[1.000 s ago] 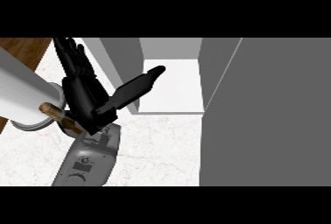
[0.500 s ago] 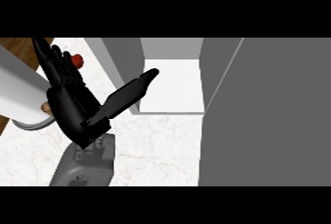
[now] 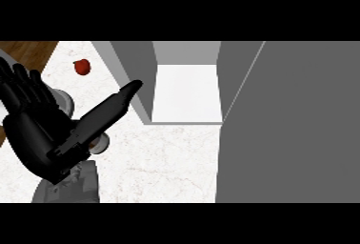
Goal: Pick up the wine, place it into the cabinet and close the cabinet
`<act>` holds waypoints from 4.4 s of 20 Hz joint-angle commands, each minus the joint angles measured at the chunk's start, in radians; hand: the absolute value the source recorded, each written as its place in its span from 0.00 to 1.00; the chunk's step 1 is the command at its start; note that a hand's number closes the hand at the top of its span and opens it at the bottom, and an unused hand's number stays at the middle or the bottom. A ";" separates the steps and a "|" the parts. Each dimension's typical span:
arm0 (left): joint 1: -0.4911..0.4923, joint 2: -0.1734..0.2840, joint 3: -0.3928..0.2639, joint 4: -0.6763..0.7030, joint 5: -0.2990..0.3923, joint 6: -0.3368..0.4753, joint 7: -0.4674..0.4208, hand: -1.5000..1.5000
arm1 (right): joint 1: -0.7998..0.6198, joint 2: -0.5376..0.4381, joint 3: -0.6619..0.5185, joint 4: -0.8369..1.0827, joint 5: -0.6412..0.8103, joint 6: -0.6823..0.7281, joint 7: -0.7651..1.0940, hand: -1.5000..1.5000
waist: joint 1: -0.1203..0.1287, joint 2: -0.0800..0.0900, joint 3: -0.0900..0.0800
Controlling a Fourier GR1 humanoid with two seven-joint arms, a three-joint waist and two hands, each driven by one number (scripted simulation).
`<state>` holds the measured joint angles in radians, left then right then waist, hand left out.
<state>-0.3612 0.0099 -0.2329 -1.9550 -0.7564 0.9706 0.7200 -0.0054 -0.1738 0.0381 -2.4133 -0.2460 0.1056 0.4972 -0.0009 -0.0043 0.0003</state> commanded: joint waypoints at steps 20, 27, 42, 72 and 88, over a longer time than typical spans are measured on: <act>0.319 0.048 0.058 -0.069 0.417 0.042 -0.263 0.00 | -0.020 0.006 -0.027 -0.156 -0.068 -0.018 0.121 0.00 | -0.006 0.003 -0.002; 0.376 0.065 0.188 0.019 0.720 -0.048 -0.530 0.00 | 0.007 0.004 -0.057 -0.154 -0.088 0.005 0.093 0.00 | -0.008 0.003 -0.002; 0.406 0.013 0.350 0.286 0.973 -0.202 -0.903 0.00 | -0.013 -0.010 -0.094 -0.193 -0.111 -0.001 0.153 0.00 | -0.009 0.002 -0.001; 0.334 -0.009 0.434 0.813 1.242 -0.479 -1.392 0.00 | 0.033 0.021 -0.083 -0.204 -0.119 0.050 0.144 0.00 | -0.011 0.002 -0.001; 0.170 -0.008 0.499 1.061 1.305 -0.555 -1.511 0.00 | -0.117 0.020 -0.089 -0.146 -0.106 0.007 0.203 0.00 | -0.010 0.004 -0.001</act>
<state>-0.1485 0.0148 0.2385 -0.9758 0.5358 0.4472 -0.7260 -0.1353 -0.1522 -0.0241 -2.4227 -0.2378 0.1254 0.6393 -0.0090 -0.0011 -0.0005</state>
